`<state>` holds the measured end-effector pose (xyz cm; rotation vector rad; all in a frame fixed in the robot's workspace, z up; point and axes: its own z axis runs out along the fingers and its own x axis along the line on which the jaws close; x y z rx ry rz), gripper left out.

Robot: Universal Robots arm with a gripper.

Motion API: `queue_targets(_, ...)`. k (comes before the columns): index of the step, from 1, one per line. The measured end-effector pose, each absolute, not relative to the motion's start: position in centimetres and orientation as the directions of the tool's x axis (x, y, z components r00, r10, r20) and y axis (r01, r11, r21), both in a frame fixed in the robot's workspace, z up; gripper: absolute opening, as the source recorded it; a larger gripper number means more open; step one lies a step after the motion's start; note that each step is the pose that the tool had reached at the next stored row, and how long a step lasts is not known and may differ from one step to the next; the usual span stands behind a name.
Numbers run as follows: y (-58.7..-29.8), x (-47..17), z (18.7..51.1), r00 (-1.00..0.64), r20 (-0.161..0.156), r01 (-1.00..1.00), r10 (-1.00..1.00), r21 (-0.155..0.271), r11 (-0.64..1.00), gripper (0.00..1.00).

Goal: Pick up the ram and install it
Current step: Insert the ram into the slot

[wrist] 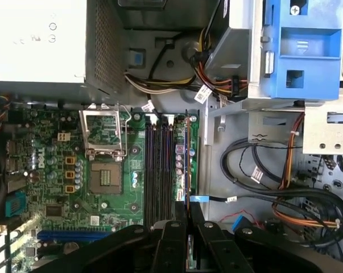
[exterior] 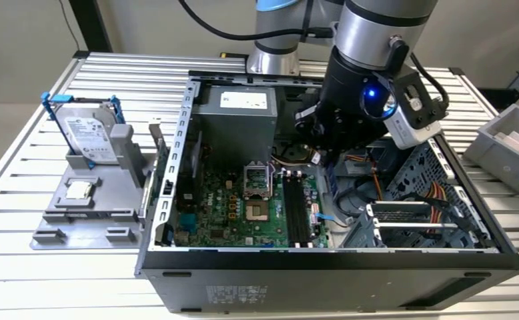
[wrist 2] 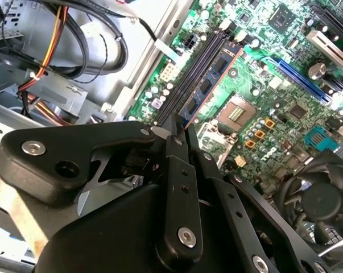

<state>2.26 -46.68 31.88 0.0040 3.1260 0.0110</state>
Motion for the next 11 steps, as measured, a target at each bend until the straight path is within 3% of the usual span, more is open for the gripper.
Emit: queue_targets(11,-46.7,2.3,30.8,-1.000,-0.016,0.006,0.006,0.007,1.000,0.00)
